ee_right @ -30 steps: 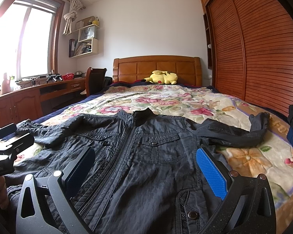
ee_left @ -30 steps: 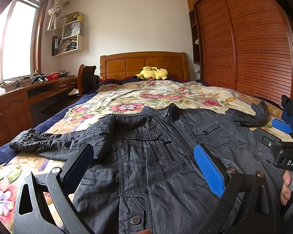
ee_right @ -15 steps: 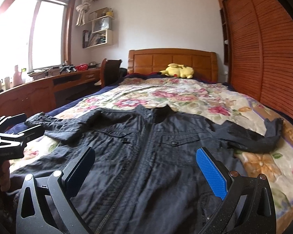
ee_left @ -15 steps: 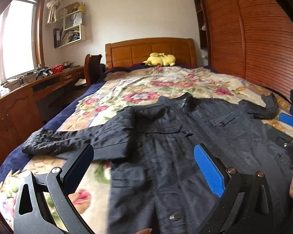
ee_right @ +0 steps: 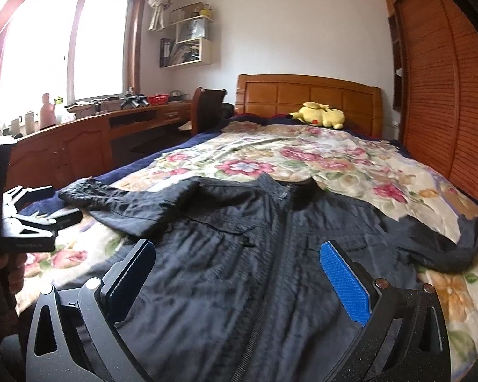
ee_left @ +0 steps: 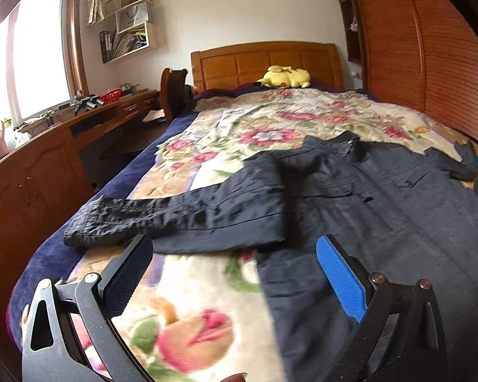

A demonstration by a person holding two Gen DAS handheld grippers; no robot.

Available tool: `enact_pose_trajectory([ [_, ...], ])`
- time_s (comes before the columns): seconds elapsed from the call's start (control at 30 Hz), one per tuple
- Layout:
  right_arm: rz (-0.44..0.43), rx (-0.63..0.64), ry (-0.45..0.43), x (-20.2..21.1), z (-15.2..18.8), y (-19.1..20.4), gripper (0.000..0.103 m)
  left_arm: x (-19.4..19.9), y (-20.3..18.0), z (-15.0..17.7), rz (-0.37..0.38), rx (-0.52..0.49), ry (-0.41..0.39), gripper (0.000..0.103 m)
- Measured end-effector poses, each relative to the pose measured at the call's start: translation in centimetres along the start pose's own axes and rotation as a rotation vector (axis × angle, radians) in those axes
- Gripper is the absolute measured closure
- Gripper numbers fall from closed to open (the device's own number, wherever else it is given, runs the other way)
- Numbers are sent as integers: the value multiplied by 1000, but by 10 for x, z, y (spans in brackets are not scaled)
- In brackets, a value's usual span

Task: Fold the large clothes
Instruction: 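Reach the left gripper to the jacket sleeve cuff and close on it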

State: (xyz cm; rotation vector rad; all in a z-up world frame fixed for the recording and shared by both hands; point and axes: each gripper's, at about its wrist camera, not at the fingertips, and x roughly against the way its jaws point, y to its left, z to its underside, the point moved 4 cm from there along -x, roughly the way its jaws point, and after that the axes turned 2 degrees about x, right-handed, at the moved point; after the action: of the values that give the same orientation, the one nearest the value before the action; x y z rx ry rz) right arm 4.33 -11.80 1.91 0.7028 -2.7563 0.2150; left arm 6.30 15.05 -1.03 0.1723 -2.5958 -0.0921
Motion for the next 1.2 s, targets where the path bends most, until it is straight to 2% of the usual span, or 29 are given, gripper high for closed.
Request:
enact_pose_trajectory([
  [0.33, -74, 62, 25, -44, -14, 37, 0, -30, 68, 12, -27, 37, 76, 0],
  [0.6, -139, 86, 100, -79, 1, 37, 0, -59, 117, 21, -65, 45, 117, 2],
  [0.8, -179, 83, 158, -92, 8, 30, 0, -93, 158, 26, -69, 135, 187, 9],
  [1.2, -172, 93, 192, -106, 10, 43, 0, -134, 235, 13, -242, 201, 216, 11],
])
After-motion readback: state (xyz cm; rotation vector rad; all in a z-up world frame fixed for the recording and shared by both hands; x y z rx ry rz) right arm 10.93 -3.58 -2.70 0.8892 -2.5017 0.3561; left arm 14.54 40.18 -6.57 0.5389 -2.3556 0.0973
